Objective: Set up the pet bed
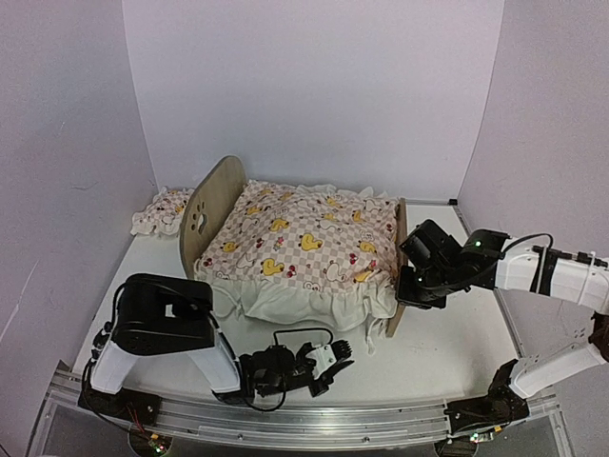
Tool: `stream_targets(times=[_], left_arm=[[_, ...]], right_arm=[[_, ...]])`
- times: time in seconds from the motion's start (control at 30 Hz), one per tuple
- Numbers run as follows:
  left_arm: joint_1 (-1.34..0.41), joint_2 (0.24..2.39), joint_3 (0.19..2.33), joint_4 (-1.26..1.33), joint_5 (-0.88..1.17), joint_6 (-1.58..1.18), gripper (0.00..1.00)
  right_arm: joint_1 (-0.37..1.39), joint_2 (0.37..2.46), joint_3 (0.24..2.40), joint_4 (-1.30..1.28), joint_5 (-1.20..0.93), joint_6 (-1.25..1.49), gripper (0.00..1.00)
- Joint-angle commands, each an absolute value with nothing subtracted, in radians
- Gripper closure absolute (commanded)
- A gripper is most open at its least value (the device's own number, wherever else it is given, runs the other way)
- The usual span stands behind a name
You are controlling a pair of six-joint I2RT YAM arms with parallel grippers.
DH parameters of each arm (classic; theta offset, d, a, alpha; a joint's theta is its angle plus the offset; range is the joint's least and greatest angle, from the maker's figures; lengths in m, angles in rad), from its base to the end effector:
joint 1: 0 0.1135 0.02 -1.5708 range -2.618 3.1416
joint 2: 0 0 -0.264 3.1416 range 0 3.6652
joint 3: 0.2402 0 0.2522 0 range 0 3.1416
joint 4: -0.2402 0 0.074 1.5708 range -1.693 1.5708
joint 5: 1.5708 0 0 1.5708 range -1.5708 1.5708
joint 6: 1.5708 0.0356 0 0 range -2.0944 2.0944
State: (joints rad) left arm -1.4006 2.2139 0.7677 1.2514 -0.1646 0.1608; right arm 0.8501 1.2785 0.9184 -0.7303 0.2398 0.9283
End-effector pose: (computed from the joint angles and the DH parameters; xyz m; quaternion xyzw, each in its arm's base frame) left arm 0.0693 -0.3689 0.0680 0.5048 0.5837 -0.3160 0.5520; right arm 0.1677 0.1781 0.2398 0.0661 0.9625 0.1102 0.2390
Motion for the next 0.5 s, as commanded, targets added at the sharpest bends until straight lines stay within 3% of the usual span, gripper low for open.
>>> stream_targets(times=[0.0,0.47], left_arm=[[-1.372,2.309,0.885,1.481,-0.318,0.225,0.90],[-1.304,2.492,1.120,1.360,-0.237,0.224,0.91]], right_arm=[[0.871,1.200,1.046,-0.624,0.175,0.999,1.00],[0.896,1.195,1.105,-0.624,0.174,1.007,1.00]])
